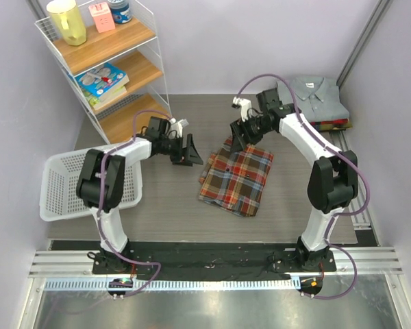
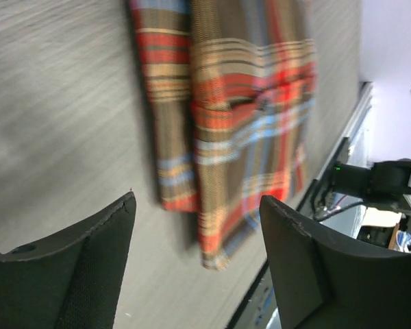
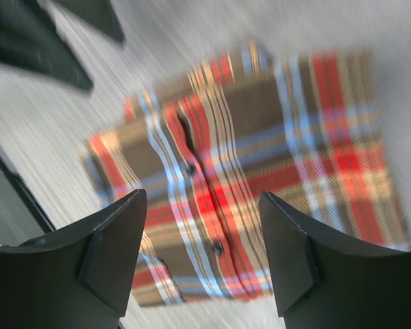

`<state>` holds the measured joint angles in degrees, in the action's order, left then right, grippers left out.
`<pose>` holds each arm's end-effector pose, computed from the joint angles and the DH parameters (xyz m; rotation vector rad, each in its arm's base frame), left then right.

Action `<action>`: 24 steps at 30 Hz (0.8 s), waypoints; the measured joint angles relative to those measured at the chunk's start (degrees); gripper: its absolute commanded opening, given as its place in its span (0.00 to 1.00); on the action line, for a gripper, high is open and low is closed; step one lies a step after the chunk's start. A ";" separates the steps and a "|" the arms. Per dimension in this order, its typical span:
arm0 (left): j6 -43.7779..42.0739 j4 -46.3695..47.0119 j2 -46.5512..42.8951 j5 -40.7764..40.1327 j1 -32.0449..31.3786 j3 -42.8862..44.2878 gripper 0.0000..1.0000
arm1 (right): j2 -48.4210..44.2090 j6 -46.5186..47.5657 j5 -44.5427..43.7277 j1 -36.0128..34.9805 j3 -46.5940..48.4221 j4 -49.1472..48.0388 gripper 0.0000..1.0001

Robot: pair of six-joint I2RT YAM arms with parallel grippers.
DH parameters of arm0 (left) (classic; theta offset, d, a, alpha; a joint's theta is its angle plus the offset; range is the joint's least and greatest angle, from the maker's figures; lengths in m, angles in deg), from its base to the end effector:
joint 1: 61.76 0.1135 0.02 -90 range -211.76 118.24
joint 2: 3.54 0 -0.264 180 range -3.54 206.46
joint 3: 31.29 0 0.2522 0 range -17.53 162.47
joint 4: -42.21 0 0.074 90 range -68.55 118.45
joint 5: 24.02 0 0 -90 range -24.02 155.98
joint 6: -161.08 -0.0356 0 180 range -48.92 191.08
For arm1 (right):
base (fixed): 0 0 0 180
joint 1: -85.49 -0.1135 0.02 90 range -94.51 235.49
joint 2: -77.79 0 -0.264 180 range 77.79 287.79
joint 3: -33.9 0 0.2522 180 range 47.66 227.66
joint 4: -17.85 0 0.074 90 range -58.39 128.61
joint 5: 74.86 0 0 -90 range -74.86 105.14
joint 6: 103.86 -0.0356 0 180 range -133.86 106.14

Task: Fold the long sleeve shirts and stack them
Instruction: Fold the shirt

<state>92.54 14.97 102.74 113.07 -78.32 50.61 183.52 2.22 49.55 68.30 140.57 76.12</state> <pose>0.3613 -0.1346 0.1858 0.2688 2.4846 -1.2981 0.3757 0.1373 0.2847 -0.9239 2.3076 0.7735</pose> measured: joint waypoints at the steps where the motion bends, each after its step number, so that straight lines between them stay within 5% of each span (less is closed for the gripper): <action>1: -0.39 -0.20 2.14 -0.11 -0.15 1.09 0.69 | -0.35 0.52 -1.14 0.00 -1.68 0.44 0.70; 8: -0.94 -0.98 12.76 3.17 -0.59 6.12 0.65 | 0.17 2.80 -7.19 0.00 -10.99 4.07 0.68; 24: 10.05 13.18 19.96 13.77 -3.85 7.61 0.63 | 5.77 4.00 -10.12 0.00 -12.57 2.67 0.68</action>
<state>102.59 28.15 122.70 126.84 -82.17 58.22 189.29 6.22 39.43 68.30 128.00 78.79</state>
